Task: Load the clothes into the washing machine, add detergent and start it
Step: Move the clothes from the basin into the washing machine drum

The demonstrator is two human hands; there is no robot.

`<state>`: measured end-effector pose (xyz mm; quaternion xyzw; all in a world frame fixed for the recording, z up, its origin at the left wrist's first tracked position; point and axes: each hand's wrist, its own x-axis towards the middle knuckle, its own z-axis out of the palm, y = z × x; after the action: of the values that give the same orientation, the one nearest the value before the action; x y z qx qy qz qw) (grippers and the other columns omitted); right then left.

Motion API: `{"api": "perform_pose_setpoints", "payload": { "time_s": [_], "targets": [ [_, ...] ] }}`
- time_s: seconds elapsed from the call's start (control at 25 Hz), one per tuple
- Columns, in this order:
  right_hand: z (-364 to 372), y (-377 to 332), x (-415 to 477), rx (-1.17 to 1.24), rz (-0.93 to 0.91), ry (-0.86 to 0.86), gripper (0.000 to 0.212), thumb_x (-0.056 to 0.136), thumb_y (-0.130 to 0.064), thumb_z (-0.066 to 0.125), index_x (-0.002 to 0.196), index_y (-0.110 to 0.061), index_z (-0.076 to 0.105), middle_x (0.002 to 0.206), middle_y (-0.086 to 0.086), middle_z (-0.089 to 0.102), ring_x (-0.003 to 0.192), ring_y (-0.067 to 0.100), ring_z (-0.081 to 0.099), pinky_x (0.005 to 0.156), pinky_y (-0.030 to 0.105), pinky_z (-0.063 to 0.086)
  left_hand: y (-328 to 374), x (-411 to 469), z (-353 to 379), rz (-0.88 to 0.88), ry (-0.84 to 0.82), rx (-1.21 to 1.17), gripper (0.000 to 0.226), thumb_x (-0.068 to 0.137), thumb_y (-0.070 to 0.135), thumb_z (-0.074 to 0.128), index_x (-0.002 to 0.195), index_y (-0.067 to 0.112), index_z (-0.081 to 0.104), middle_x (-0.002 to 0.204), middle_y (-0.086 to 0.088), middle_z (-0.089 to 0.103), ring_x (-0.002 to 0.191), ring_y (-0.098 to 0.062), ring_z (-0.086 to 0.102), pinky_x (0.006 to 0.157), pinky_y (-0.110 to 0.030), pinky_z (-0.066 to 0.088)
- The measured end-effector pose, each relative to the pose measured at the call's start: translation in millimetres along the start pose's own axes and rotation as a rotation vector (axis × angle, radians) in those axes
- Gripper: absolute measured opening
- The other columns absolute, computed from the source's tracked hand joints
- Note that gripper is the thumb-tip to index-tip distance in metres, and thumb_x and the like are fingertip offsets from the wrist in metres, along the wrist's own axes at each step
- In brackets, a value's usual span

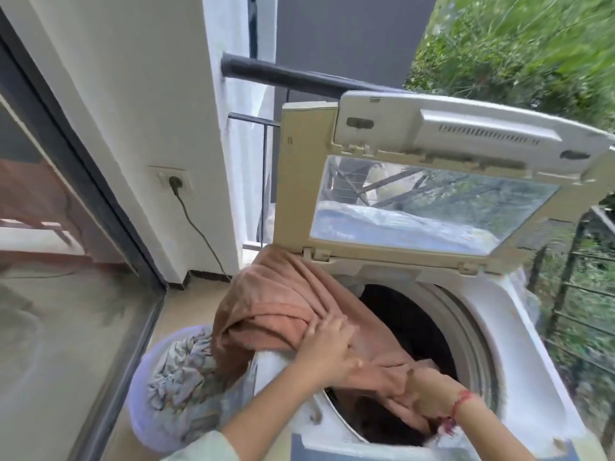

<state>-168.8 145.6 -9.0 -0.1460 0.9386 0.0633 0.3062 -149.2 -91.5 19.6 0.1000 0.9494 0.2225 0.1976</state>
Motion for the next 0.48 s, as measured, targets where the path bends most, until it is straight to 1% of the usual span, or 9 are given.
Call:
{"api": "perform_pose_setpoints", "payload": {
  "time_s": [0.04,0.08,0.16,0.2,0.24,0.28,0.32,0.4,0.48],
  "targets": [
    [-6.7,-20.4,6.7,0.036,-0.02,-0.018,0.036,0.075,-0.041,0.042,0.107,-0.032,0.056,0.103,-0.005,0.06,0.103,0.021,0.061,0.083,0.029,0.047,-18.1,-13.8,-14.1,0.045,0.241,-0.135,0.05,0.087,0.041,0.053,0.134,0.03,0.043,0.149,0.003,0.033,0.144,-0.017,0.014,0.116,-0.041,0.004],
    [-19.7,-43.6,13.8,0.096,-0.059,0.068,0.032,0.076,-0.034,0.047,0.105,-0.03,0.059,0.1,-0.011,0.059,0.097,0.017,0.062,0.079,0.023,0.047,-41.4,-27.6,-27.6,0.055,0.508,-0.233,0.045,0.087,0.038,0.05,0.132,0.031,0.047,0.145,0.006,0.039,0.141,-0.015,0.021,0.116,-0.039,0.01],
    [-57.4,-104.0,28.2,0.282,-0.243,0.481,0.019,0.077,-0.019,0.059,0.095,-0.026,0.063,0.091,-0.02,0.055,0.081,0.01,0.059,0.067,0.009,0.039,-112.6,-55.5,-37.5,-0.089,0.891,-0.283,0.044,0.085,0.027,0.044,0.128,0.025,0.051,0.136,0.003,0.048,0.133,-0.017,0.034,0.112,-0.037,0.025],
    [-81.6,-138.9,30.8,0.364,-0.371,0.676,0.021,0.078,-0.017,0.063,0.098,-0.024,0.064,0.097,-0.019,0.058,0.084,0.009,0.058,0.07,0.008,0.038,-158.3,-65.4,-32.8,-0.217,0.928,-0.242,0.047,0.083,0.023,0.045,0.131,0.021,0.049,0.136,-0.002,0.048,0.132,-0.023,0.036,0.11,-0.04,0.029],
    [-104.9,-179.1,34.6,0.375,-0.472,0.744,0.026,0.081,-0.025,0.061,0.108,-0.025,0.063,0.108,-0.014,0.061,0.096,0.011,0.058,0.081,0.014,0.04,-204.7,-72.7,-22.1,-0.381,0.834,-0.211,0.054,0.083,0.021,0.05,0.136,0.019,0.042,0.14,-0.008,0.043,0.133,-0.028,0.035,0.11,-0.043,0.03],
    [-118.1,-218.0,43.2,0.273,-0.526,0.69,0.039,0.083,-0.039,0.057,0.12,-0.028,0.057,0.124,-0.007,0.057,0.111,0.016,0.054,0.095,0.025,0.04,-245.8,-76.3,-6.4,-0.551,0.639,-0.209,0.066,0.083,0.024,0.058,0.143,0.018,0.032,0.145,-0.012,0.035,0.135,-0.032,0.03,0.111,-0.045,0.029],
    [-123.4,-258.3,57.4,0.109,-0.53,0.522,0.057,0.081,-0.055,0.053,0.132,-0.032,0.045,0.14,-0.002,0.045,0.126,0.024,0.044,0.107,0.04,0.033,-282.4,-78.7,11.4,-0.667,0.419,-0.198,0.083,0.08,0.032,0.066,0.147,0.018,0.019,0.149,-0.013,0.025,0.137,-0.034,0.025,0.111,-0.046,0.027],
    [-122.9,-321.7,98.8,-0.342,-0.347,0.118,0.095,0.068,-0.075,0.054,0.146,-0.033,0.02,0.157,0.008,0.013,0.143,0.039,0.011,0.112,0.064,0.005,-327.1,-71.4,45.1,-0.664,0.074,-0.147,0.109,0.072,0.042,0.074,0.15,0.02,0.001,0.155,-0.01,0.009,0.142,-0.032,0.015,0.113,-0.046,0.022],
    [-122.1,-357.4,133.2,-0.687,-0.178,-0.12,0.114,0.062,-0.077,0.061,0.15,-0.02,0.015,0.157,0.017,0.004,0.141,0.047,-0.005,0.107,0.071,-0.004,-347.8,-55.3,71.2,-0.564,-0.088,-0.194,0.123,0.066,0.041,0.079,0.149,0.022,-0.01,0.158,-0.01,-0.006,0.145,-0.031,0.0,0.115,-0.049,0.016]
  ]
}}
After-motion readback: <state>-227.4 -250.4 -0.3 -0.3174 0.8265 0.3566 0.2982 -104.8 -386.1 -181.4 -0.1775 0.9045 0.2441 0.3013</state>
